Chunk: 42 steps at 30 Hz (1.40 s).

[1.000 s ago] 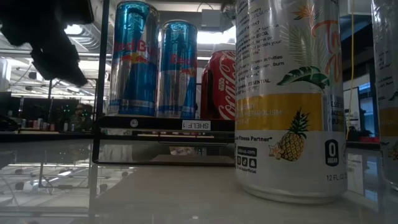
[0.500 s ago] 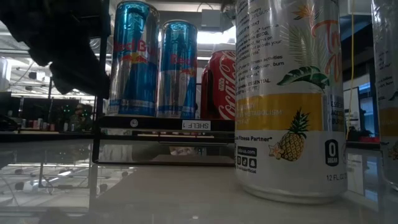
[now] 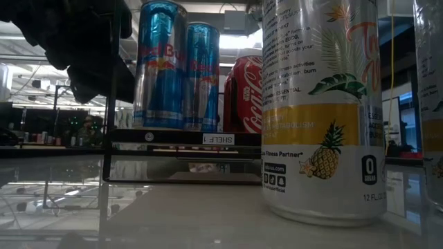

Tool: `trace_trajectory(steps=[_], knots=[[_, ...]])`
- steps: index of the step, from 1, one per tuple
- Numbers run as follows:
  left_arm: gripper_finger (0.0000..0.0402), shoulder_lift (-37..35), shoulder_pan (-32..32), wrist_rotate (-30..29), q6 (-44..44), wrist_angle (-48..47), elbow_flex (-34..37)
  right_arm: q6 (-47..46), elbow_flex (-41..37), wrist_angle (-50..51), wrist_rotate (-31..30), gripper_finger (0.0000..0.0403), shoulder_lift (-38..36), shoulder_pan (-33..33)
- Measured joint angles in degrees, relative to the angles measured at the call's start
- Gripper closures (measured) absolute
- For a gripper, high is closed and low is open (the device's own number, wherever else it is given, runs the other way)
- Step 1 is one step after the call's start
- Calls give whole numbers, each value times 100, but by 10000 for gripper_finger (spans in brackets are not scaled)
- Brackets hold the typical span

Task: Place canned beverage on shelf
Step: Put the blue soda can on the shelf, then put the right yellow soda can on the shelf aligned with the other blue soda can

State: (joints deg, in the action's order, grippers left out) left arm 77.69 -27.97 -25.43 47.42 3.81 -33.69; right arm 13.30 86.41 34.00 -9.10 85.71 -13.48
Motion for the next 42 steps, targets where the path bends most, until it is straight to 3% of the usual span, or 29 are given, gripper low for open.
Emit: trace_trajectory(steps=[19,27,42], knots=[[296,0,-1,-107,-335,230,0,-358,-1,2,0,27,-14,-22],[296,-416,0,-198,-455,-239,-2,-841,-2,64,57,27,-379,-494],[296,-802,-2,-245,-452,-551,-6,-4369,-2,1231,-438,27,-625,-1852]])
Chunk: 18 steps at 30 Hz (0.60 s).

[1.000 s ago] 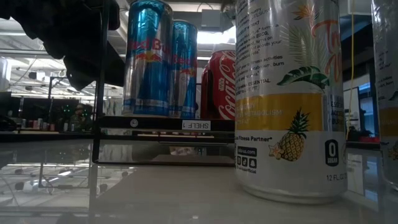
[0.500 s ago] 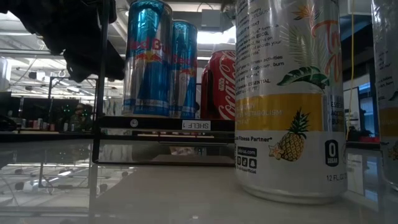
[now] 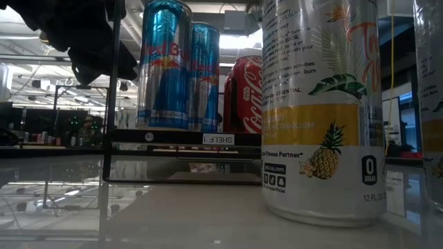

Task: Place canned beverage on shelf
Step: Put the right yellow soda can on the shelf aligned with the other blue soda can

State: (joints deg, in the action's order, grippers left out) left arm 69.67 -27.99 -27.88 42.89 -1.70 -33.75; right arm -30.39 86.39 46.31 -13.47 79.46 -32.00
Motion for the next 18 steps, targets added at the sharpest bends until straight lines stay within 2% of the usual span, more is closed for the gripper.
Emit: trace_trajectory(steps=[5,10,18], knots=[[296,0,0,9,-2,-1,-1,-1040,0,-22,-99,27,26,-512],[296,0,0,11,-2,-1,-1,-1888,0,-29,-636,27,213,-993],[296,0,-55,9,-2,-1,-1,-2195,0,-32,-1144,27,815,-1428]])
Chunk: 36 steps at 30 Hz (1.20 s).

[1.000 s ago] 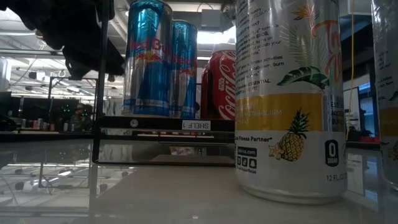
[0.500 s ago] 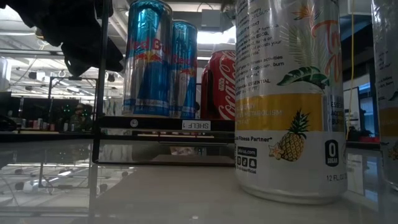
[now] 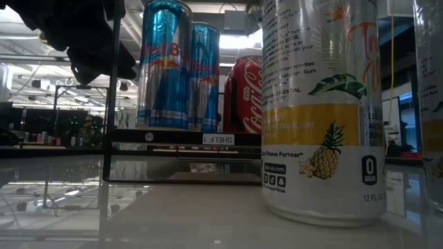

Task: Place canned beverage on shelf
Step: Put the right yellow soda can on the shelf aligned with the other blue soda can

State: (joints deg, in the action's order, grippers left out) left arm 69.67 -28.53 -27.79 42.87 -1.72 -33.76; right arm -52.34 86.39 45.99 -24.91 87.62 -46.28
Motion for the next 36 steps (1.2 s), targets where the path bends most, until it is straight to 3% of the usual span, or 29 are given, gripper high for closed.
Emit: trace_trajectory(steps=[18,36], knots=[[296,0,-203,0,4,0,2,9,0,56,-255,27,1152,-249],[296,0,-203,-1,4,0,2,295,0,340,-609,27,1241,-247]])
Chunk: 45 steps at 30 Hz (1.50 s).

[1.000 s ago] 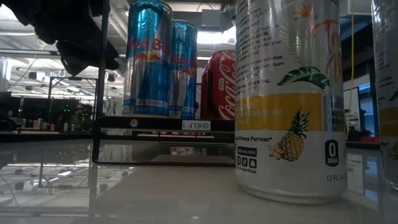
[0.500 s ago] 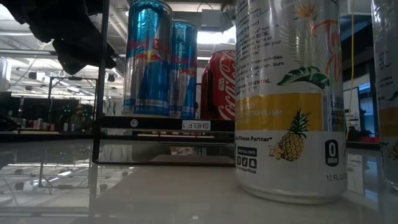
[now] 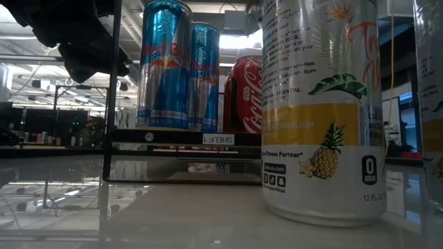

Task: Place canned beverage on shelf
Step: Put the right yellow soda can on the shelf aligned with the other blue soda can

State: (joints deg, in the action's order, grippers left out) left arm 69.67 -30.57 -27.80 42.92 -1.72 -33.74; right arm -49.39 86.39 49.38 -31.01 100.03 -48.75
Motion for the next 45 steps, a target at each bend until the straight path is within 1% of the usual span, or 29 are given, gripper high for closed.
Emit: trace_trajectory(steps=[10,19,26,28,30,37,38,45], knots=[[296,0,0,0,0,0,0,-168,-4,65,197,27,118,0],[296,2,1,-1,-2,-2,0,-172,-13,81,260,27,655,0],[296,2,0,-3,-2,-2,0,-173,-13,72,368,29,793,0],[296,2,0,-3,-2,-4,0,-174,-13,75,392,38,793,0],[296,2,0,-4,-2,-2,0,-154,-13,75,400,55,793,0],[296,2,0,-4,-2,-2,0,-116,-13,72,493,153,788,4],[296,2,1,-4,-2,-2,0,-92,-13,79,494,160,784,4],[296,2,0,-4,0,-2,0,42,-26,322,669,160,617,4]])
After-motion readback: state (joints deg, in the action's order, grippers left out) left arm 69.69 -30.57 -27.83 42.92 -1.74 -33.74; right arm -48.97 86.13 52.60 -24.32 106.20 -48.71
